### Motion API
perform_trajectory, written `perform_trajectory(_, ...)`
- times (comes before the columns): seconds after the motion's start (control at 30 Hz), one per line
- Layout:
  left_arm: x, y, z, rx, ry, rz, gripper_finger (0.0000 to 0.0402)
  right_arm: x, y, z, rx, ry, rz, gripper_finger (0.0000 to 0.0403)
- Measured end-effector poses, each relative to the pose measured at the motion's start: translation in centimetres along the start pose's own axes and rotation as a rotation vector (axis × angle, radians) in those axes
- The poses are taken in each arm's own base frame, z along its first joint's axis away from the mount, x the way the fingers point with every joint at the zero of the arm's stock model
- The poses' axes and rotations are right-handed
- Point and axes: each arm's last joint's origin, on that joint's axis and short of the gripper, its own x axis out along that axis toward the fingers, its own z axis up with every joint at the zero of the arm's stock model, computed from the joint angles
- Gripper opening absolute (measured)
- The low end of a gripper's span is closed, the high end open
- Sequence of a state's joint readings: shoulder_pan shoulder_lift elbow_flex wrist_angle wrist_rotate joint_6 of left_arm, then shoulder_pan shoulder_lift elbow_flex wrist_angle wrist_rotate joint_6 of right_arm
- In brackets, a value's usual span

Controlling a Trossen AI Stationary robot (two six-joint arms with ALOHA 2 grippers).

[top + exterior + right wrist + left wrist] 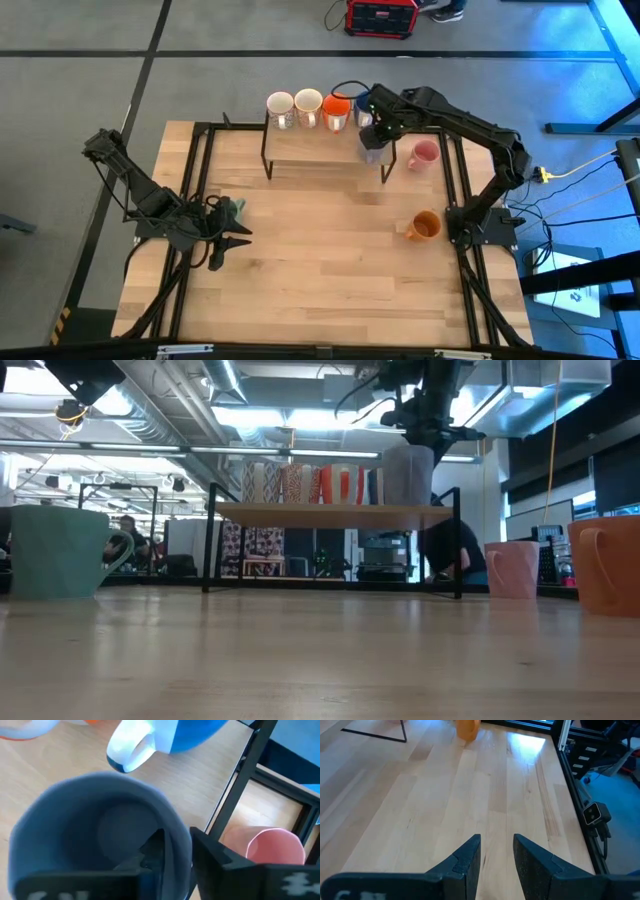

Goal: Place coffee mugs
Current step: Put the purple mug on the shelf, then put the brown mug on the shelf

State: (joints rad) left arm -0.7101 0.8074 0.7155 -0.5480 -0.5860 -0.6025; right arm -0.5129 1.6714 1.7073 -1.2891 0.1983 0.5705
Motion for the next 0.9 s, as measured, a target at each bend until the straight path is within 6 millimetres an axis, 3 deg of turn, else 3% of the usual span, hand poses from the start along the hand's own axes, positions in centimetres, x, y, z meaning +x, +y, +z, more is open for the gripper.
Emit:
perform_trajectory(0.33,0.0,0.0,0.0,0.0,0.001,-0.001,0.011,-0.2,0.0,0.0,-0.007,-0.016,-0.007,0.0149)
perform_trajectory(0.57,0.0,0.0,0.0,0.001,0.002,-0.002,0.011,-1.2,-0.4,-0.3,-0.004,-0.028,0.017,0.015)
perform_trajectory(0.9,0.0,0.0,0.0,0.0,-0.002,-0.002,0.011,-4.8,-1.4,-1.4,-0.007,-0.133,0.079,0.015)
